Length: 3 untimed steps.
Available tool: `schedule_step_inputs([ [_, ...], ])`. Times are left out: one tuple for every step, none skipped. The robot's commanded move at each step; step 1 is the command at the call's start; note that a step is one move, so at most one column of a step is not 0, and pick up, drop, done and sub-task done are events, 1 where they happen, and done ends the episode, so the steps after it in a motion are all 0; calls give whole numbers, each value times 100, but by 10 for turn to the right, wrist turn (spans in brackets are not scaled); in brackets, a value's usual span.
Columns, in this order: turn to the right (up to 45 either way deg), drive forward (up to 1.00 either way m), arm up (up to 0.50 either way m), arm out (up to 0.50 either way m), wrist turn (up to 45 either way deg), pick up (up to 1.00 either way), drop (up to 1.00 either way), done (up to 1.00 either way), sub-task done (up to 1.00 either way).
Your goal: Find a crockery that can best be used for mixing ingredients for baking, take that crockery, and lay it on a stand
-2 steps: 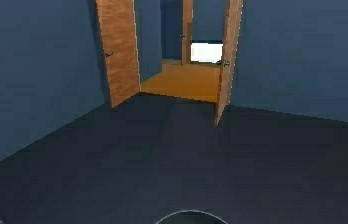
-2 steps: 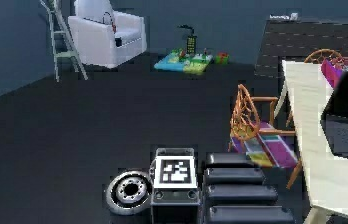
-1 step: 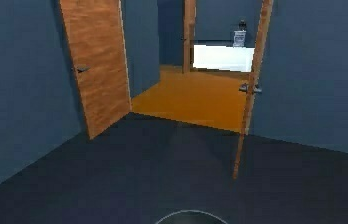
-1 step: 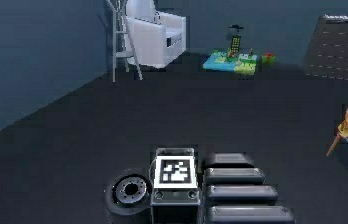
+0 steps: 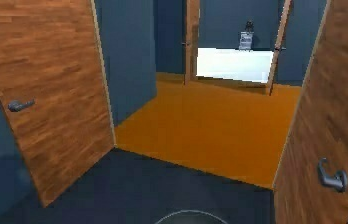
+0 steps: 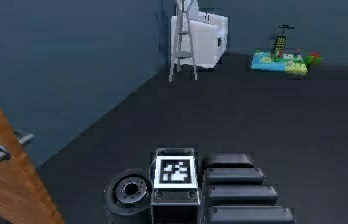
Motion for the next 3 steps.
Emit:
schedule_step_inputs([
  [-60, 0, 0, 0, 0, 0, 0, 0, 0],
  [0, 45, 0, 0, 0, 0, 0, 0, 0],
  [210, 0, 0, 0, 0, 0, 0, 0, 0],
])
